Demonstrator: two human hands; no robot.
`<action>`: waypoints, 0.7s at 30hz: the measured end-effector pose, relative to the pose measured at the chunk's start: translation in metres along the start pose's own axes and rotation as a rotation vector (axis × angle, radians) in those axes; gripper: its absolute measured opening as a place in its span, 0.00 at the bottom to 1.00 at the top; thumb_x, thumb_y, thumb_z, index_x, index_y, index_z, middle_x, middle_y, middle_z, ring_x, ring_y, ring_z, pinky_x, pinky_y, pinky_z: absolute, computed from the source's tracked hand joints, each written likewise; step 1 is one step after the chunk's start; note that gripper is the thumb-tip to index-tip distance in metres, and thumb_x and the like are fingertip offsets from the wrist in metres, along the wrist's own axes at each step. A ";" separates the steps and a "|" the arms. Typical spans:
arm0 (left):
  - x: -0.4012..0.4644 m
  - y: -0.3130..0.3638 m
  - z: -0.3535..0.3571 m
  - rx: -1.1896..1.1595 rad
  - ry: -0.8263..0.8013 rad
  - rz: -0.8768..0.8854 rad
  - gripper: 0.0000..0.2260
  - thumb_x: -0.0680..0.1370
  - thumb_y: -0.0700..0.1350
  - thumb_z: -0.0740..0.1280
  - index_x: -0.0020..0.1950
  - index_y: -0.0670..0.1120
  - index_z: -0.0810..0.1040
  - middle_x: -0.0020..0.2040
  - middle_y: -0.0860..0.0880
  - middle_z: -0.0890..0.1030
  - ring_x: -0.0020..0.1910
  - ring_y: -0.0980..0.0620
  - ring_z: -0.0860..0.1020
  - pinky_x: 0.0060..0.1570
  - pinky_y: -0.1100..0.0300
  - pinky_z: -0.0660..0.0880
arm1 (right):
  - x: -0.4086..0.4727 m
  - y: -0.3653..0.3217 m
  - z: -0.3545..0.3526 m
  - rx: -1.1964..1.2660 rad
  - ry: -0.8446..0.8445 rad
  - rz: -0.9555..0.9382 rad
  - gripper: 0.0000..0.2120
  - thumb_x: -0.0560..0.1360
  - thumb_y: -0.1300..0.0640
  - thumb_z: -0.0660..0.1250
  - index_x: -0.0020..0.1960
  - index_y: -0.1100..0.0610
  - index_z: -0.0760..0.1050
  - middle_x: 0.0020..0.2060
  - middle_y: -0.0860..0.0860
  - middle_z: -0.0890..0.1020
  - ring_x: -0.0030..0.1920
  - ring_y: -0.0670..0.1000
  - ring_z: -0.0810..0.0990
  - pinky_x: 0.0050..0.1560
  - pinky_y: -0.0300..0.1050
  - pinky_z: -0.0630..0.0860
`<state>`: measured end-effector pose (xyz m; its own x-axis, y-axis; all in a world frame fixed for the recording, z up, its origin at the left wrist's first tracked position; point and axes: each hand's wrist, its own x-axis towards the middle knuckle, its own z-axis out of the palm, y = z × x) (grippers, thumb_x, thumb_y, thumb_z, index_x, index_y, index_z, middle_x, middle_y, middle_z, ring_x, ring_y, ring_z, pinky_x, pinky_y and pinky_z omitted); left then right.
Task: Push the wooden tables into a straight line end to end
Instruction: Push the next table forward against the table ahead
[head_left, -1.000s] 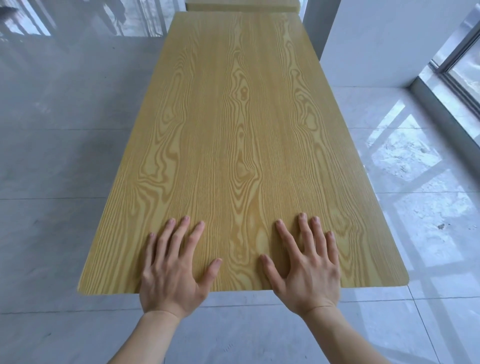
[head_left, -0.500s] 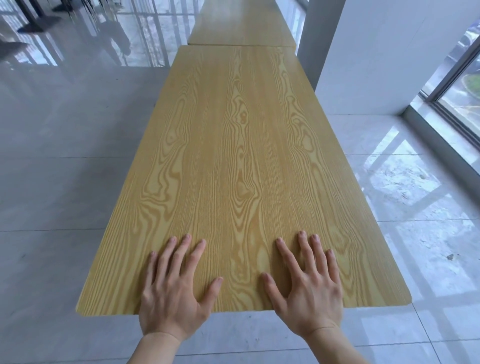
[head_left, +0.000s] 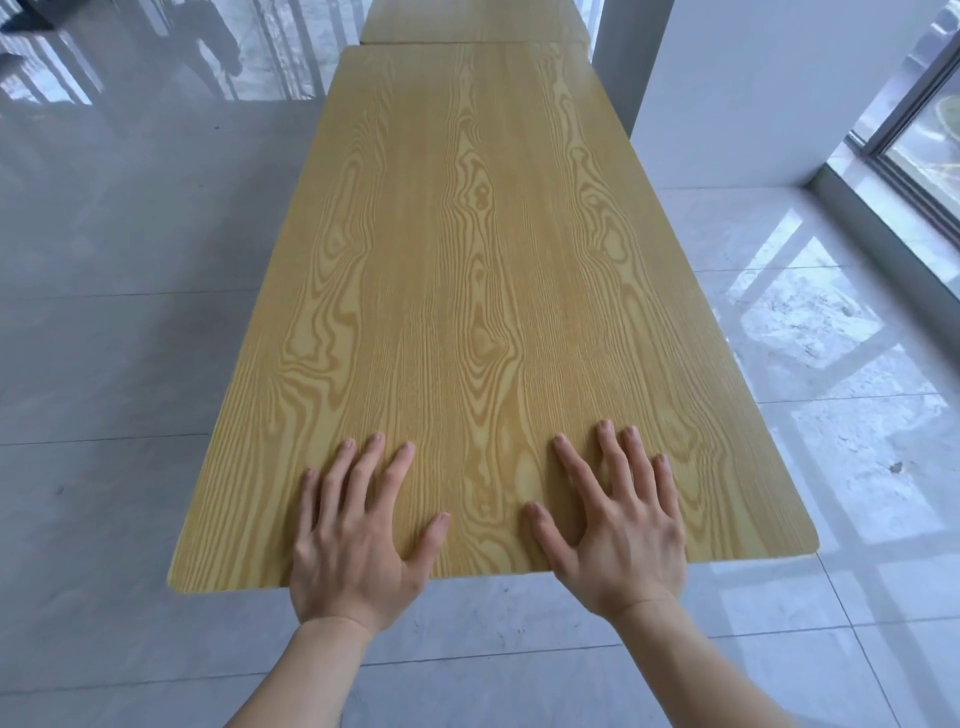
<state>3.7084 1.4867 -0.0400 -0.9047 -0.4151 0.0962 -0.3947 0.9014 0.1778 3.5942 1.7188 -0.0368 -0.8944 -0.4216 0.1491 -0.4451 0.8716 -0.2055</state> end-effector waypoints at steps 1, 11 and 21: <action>0.000 0.000 0.000 -0.001 0.002 0.001 0.35 0.78 0.71 0.52 0.81 0.56 0.65 0.81 0.49 0.67 0.82 0.45 0.60 0.79 0.36 0.57 | 0.000 0.001 0.001 0.001 0.001 0.001 0.36 0.78 0.26 0.53 0.80 0.41 0.67 0.82 0.56 0.65 0.84 0.60 0.57 0.82 0.65 0.53; 0.001 0.000 -0.008 -0.073 -0.112 -0.001 0.38 0.77 0.73 0.54 0.82 0.55 0.61 0.83 0.49 0.61 0.84 0.45 0.53 0.81 0.37 0.49 | -0.001 -0.009 -0.010 -0.087 -0.157 0.075 0.39 0.77 0.22 0.41 0.84 0.36 0.53 0.86 0.52 0.52 0.86 0.56 0.45 0.84 0.62 0.44; 0.082 -0.090 -0.107 -0.314 -0.247 0.257 0.37 0.76 0.74 0.48 0.81 0.66 0.40 0.85 0.56 0.45 0.83 0.51 0.40 0.79 0.46 0.36 | 0.039 -0.176 -0.065 -0.006 -0.200 0.325 0.40 0.76 0.21 0.41 0.84 0.34 0.41 0.86 0.49 0.44 0.85 0.51 0.38 0.84 0.55 0.41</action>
<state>3.6874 1.3584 0.0565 -0.9927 -0.1080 -0.0532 -0.1203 0.8745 0.4698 3.6405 1.5653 0.0684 -0.9799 -0.1629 -0.1151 -0.1370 0.9691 -0.2051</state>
